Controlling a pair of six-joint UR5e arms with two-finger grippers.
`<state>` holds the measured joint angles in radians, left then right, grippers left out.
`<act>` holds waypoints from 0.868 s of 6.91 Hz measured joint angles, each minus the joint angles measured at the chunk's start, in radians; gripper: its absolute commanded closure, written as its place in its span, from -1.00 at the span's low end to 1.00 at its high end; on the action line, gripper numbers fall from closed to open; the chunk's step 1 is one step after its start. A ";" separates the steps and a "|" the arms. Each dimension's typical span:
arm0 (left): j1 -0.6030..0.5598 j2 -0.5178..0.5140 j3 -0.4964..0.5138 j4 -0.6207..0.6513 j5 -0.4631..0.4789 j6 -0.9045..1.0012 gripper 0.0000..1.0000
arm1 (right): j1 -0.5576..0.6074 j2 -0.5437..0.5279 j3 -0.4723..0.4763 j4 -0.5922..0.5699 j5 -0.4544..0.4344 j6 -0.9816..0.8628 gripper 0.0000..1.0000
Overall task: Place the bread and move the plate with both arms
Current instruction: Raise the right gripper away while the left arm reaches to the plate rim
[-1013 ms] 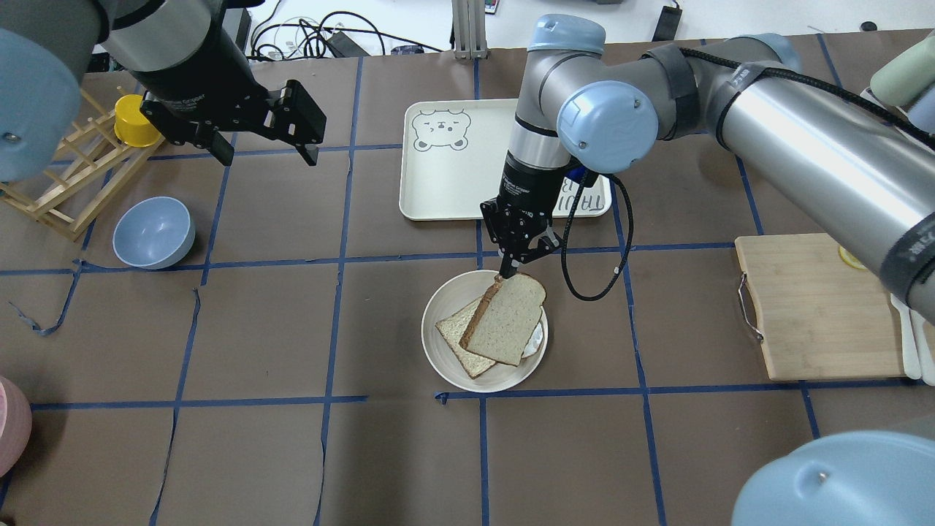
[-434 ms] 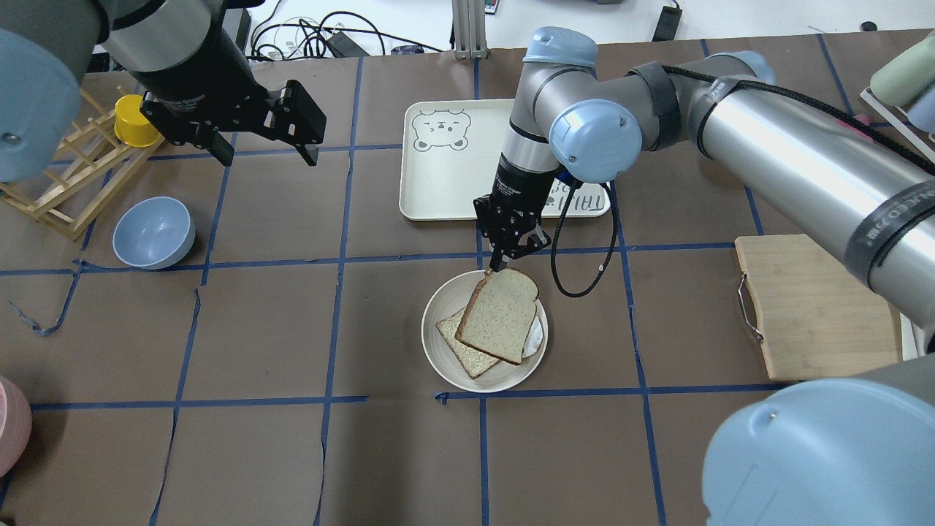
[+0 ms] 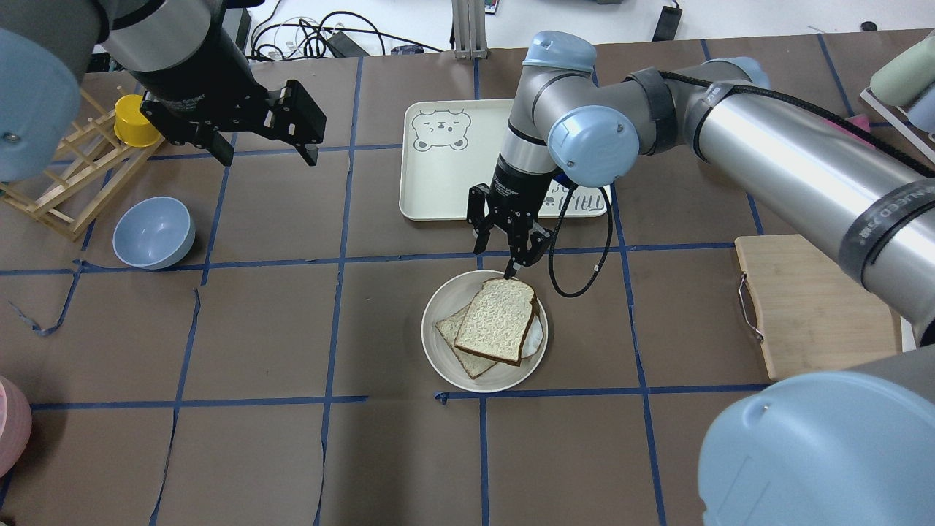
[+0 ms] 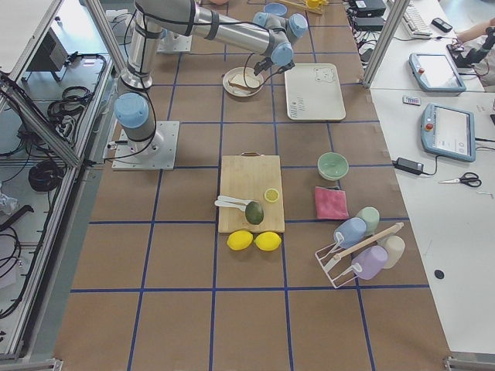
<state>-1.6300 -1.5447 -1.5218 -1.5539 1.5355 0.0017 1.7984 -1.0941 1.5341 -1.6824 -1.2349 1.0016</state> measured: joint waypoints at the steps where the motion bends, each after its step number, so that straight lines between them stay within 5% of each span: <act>1: 0.000 0.000 0.000 0.000 0.000 0.000 -1.00 | -0.007 -0.020 -0.007 -0.014 -0.051 -0.031 -1.00; 6: -0.011 -0.012 -0.033 0.006 -0.002 -0.045 -1.00 | -0.187 -0.267 -0.003 0.065 -0.261 -0.713 -1.00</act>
<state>-1.6407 -1.5564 -1.5546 -1.5481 1.5332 -0.0436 1.6117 -1.3614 1.5315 -1.6171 -1.4963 0.2886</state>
